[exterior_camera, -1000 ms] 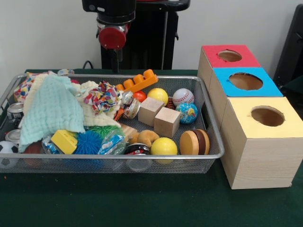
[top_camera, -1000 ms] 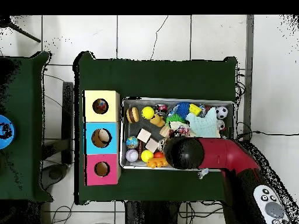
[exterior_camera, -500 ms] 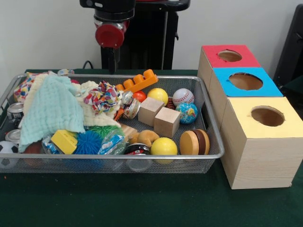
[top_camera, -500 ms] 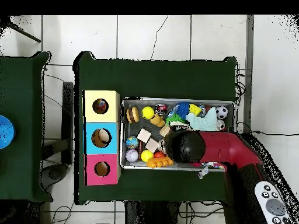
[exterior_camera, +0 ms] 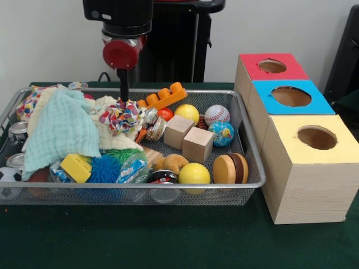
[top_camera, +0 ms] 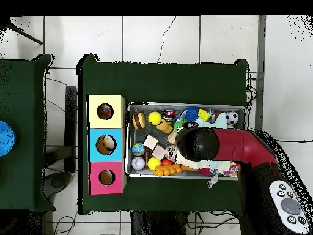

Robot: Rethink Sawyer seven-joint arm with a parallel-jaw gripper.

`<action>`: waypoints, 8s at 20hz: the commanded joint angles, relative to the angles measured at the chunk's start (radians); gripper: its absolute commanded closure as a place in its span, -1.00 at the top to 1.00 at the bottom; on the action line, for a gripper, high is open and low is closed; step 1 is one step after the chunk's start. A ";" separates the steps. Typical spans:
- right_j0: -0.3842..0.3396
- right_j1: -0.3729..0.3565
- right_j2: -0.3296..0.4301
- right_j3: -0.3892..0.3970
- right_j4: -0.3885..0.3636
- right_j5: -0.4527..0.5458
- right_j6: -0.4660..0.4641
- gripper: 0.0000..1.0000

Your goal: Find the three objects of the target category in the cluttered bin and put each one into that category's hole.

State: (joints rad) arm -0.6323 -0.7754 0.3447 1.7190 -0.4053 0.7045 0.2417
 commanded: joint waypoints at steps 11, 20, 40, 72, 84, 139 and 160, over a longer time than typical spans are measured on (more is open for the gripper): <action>-0.012 0.117 -0.019 -0.077 -0.050 -0.023 0.145 1.00; -0.039 0.165 -0.043 -0.045 -0.097 -0.112 0.155 1.00; -0.097 0.357 -0.070 -0.112 -0.208 -0.257 0.146 1.00; -0.013 -0.019 -0.051 0.084 0.088 0.024 0.210 -1.00; 0.010 0.023 -0.095 0.084 0.036 -0.120 0.227 1.00; 0.090 0.209 -0.105 0.011 0.148 -0.273 0.228 1.00; 0.103 0.269 -0.108 0.000 0.152 -0.349 0.248 1.00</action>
State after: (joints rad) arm -0.5351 -0.5506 0.2352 1.7828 -0.2480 0.4203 0.2417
